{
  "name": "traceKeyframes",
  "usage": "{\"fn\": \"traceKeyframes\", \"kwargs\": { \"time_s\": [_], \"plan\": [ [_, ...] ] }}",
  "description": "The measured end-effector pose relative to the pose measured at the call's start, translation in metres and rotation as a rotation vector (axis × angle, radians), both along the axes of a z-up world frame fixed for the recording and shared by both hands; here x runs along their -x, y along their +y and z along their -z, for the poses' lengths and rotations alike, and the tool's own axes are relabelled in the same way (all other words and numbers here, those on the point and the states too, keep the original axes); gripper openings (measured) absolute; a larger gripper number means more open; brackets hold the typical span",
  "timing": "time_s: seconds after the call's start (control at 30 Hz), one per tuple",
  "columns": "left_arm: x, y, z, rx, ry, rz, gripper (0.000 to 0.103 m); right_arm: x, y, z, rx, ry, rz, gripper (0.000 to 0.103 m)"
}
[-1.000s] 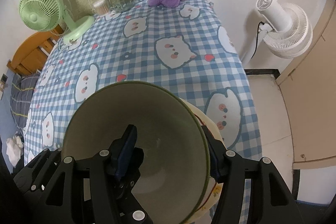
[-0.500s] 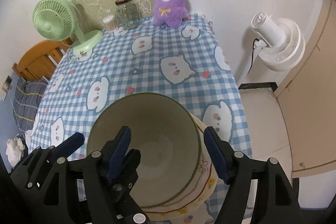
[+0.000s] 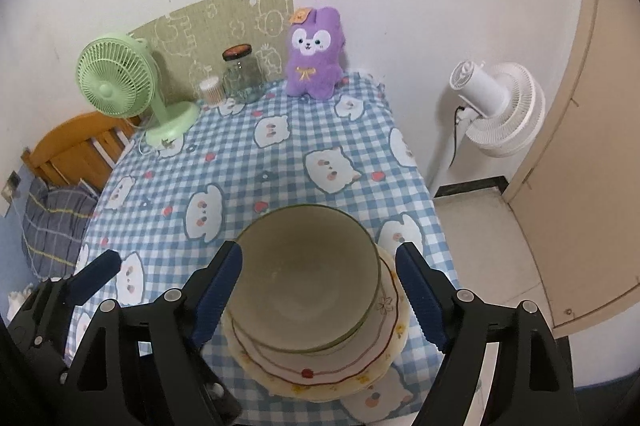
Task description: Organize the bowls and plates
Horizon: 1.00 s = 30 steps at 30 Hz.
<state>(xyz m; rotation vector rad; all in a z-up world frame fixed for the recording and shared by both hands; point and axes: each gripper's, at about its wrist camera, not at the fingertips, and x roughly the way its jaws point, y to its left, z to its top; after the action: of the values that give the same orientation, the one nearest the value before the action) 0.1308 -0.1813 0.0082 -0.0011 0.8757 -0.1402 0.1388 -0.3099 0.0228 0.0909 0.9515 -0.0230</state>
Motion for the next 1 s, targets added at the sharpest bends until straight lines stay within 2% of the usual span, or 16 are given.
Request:
{"fn": "traceKeyframes", "kwargs": {
  "time_s": [0.4, 0.53, 1.0],
  "plan": [
    [0.038, 0.072, -0.014, -0.011, -0.047, -0.015, 0.092, 0.048, 0.039, -0.030, 0.041, -0.121, 0.068, 0.082],
    [0.051, 0.096, -0.015, 0.013, -0.058, -0.004, 0.094, 0.066, 0.052, -0.029, 0.047, -0.125, 0.089, 0.082],
    [0.090, 0.143, -0.007, -0.034, -0.068, -0.047, 0.096, 0.114, 0.087, -0.022, 0.073, -0.168, 0.071, 0.082]
  ]
}}
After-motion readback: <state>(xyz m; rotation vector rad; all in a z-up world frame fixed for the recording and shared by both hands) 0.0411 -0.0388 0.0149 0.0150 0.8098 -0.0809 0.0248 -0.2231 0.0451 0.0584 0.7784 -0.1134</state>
